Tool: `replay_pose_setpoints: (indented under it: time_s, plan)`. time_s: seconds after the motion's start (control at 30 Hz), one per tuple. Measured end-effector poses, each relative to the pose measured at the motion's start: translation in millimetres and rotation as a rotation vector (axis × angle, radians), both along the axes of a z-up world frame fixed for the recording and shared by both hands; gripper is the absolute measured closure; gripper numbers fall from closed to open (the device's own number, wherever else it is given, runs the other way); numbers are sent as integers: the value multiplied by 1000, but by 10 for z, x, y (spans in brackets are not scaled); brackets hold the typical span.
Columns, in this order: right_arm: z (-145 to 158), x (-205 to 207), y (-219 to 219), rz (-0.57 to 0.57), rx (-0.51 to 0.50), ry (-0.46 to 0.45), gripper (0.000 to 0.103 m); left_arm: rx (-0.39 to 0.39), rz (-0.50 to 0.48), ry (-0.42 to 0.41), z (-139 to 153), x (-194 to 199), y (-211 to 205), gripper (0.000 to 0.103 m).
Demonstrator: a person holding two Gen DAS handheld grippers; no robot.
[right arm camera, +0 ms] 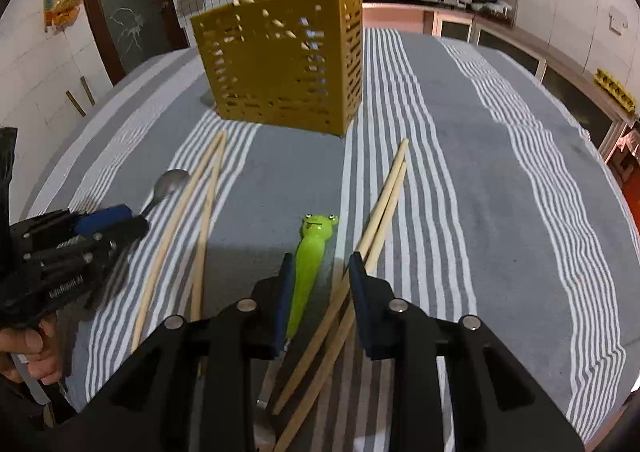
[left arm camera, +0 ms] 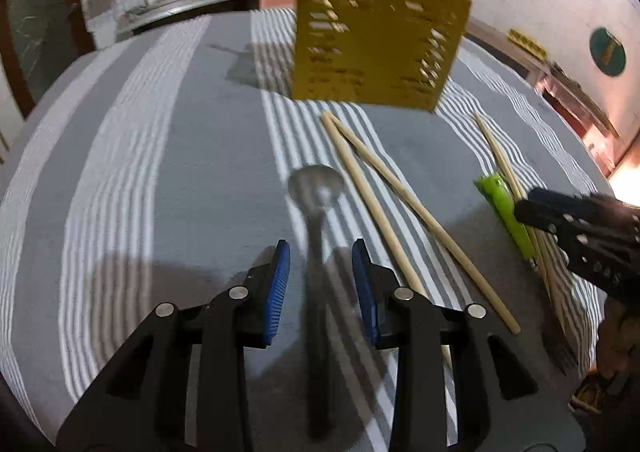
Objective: Organize utensils
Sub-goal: 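Close the left gripper on the metal spoon while the right gripper grasps the green frog fork, then lift the spoon and frog fork and carry both over the yellow holder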
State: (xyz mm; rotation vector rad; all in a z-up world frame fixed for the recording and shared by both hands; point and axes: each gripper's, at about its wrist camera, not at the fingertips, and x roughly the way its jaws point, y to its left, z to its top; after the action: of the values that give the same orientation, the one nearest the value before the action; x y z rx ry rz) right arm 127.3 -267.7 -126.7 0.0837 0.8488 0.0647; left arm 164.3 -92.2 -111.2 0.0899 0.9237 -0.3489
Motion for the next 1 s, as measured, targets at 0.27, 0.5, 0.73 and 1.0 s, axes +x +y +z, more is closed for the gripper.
replay_pose_setpoints:
  time_s: [0.27,0.5,0.73,1.0]
  plan:
    - [-72,229,117,30,-25,76,75,48,-23,31,-77,201,-167,70]
    - [-121,361,132,44,-37,83,80,44,-18,39,-110,362,-201,82]
    - [-82,376,108,41,-3,80,83,30,7,48,-105,399,-138,95]
    - [129,260,27,43,73,-15,84,-43,29,10,16,371,-30,95]
